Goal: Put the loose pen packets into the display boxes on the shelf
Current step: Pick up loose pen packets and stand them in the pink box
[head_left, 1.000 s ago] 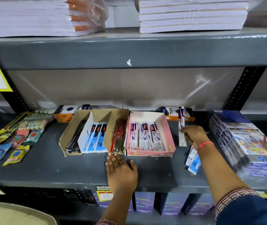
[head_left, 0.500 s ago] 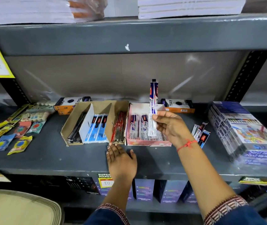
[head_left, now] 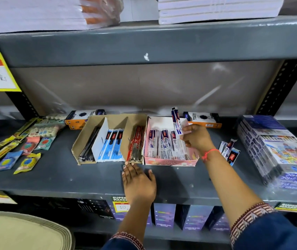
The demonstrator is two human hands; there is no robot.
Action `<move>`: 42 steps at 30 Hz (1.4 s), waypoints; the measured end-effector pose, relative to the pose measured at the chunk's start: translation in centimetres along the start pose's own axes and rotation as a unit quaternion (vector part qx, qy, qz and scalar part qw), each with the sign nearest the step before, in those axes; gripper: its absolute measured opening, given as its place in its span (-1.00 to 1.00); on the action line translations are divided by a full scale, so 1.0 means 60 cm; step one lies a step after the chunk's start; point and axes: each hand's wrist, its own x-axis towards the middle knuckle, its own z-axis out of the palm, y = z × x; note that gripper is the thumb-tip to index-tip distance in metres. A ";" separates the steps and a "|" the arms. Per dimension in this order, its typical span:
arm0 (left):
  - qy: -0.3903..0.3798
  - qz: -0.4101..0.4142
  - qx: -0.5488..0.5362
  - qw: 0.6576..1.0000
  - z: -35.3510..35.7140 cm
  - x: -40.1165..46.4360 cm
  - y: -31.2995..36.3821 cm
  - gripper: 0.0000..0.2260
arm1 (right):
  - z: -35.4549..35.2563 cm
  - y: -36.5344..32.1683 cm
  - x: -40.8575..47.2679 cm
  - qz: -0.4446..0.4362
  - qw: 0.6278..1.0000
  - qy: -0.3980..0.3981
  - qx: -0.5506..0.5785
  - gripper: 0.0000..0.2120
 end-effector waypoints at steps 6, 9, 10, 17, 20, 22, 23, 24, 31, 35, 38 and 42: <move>-0.002 -0.002 0.002 1.000 -0.001 0.000 0.000 -0.37 | 0.027 0.007 0.020 -0.004 0.943 0.024 -0.331 -0.66; -0.004 -0.005 0.004 1.000 0.001 0.000 0.001 -0.37 | 0.036 0.015 0.025 0.006 0.929 0.030 -0.370 -0.63; -0.005 -0.005 0.002 1.000 0.001 0.000 0.001 -0.37 | 0.038 0.018 0.025 0.005 0.924 0.029 -0.380 -0.62; 0.015 0.002 0.005 1.000 0.006 -0.001 0.001 -0.37 | 0.041 0.024 0.015 -0.037 0.896 0.031 -0.441 -0.70; 0.009 -0.001 0.001 1.000 0.006 0.001 0.000 -0.37 | 0.037 0.018 0.013 -0.077 0.885 0.048 -0.458 -0.72; 0.010 -0.001 -0.002 1.000 0.005 0.000 0.000 -0.37 | 0.026 0.016 0.015 -0.107 0.882 0.088 -0.450 -0.73; 0.012 0.000 -0.002 1.000 0.005 0.000 -0.001 -0.37 | 0.015 0.018 0.015 -0.115 0.883 0.115 -0.441 -0.74; 0.014 0.002 -0.002 1.000 0.005 0.000 -0.001 -0.37 | 0.000 0.023 0.014 -0.113 0.885 0.143 -0.428 -0.76; 0.013 0.002 0.000 1.000 0.003 -0.001 0.000 -0.38 | -0.110 0.097 -0.006 0.067 0.878 0.185 -0.436 -0.66; 0.015 0.003 0.002 1.000 0.002 -0.003 0.002 -0.38 | -0.128 0.111 -0.008 0.121 0.899 0.155 -0.391 -0.65; 0.009 0.001 0.001 1.000 0.000 -0.002 0.001 -0.38 | -0.129 0.108 -0.003 0.132 0.919 0.149 -0.339 -0.66; 0.004 -0.001 -0.005 1.000 -0.001 -0.001 0.001 -0.38 | -0.125 0.110 0.008 0.139 0.932 0.152 -0.299 -0.65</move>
